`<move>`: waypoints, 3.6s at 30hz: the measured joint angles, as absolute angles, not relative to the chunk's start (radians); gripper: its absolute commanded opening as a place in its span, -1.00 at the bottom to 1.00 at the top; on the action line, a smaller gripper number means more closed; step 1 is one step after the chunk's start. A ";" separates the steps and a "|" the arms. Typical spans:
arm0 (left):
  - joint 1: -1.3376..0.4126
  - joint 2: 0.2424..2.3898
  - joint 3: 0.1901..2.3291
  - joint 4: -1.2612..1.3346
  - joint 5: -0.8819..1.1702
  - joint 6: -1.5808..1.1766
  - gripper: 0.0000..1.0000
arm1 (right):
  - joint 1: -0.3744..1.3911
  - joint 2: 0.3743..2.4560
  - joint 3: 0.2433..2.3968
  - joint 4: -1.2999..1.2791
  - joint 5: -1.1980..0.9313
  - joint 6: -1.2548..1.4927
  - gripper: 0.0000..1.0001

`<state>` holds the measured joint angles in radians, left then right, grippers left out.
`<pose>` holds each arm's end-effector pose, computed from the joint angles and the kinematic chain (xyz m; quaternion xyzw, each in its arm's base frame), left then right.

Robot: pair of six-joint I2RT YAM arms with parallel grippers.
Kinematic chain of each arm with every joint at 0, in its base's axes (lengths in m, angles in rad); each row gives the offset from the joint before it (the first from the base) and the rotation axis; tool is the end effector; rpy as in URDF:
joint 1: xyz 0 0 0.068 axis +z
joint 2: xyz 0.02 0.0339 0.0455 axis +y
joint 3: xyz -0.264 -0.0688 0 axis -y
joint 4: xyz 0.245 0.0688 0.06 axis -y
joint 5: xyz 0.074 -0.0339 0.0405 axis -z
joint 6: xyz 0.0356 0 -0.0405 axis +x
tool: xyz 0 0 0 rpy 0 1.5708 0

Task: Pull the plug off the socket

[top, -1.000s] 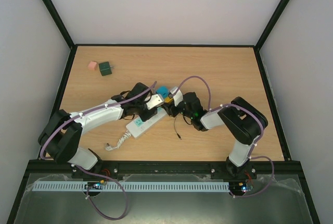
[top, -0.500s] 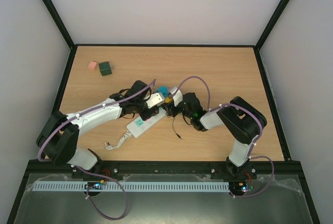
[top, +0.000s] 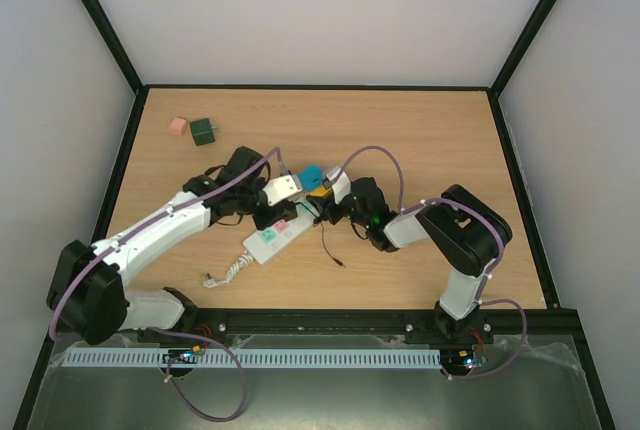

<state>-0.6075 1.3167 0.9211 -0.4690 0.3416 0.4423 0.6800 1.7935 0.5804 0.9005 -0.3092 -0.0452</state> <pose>0.2170 -0.1654 0.2482 0.5142 0.7707 -0.1871 0.3265 0.2443 0.2115 0.1293 -0.3681 0.7148 0.2997 0.5135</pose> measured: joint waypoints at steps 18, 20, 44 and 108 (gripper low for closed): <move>-0.095 1.337 1.199 -0.580 0.500 0.482 -0.95 | 0.680 1.795 0.581 0.901 -0.310 -0.045 -0.45; -0.066 1.385 1.234 -0.577 0.499 0.472 -0.95 | 0.680 1.795 0.582 0.901 -0.310 -0.045 -0.44; 0.002 1.924 1.535 -0.371 0.604 0.192 -0.95 | 0.679 1.808 0.598 0.899 -0.313 -0.046 -0.44; 0.108 1.547 1.163 -0.290 0.654 0.127 0.99 | 0.671 1.816 0.605 0.900 -0.386 -0.079 -0.43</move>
<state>0.1078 1.5471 1.1633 -0.2905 0.6537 0.1268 0.6708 1.8160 0.6052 0.9001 -0.3862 -0.0788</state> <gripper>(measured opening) 0.997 0.598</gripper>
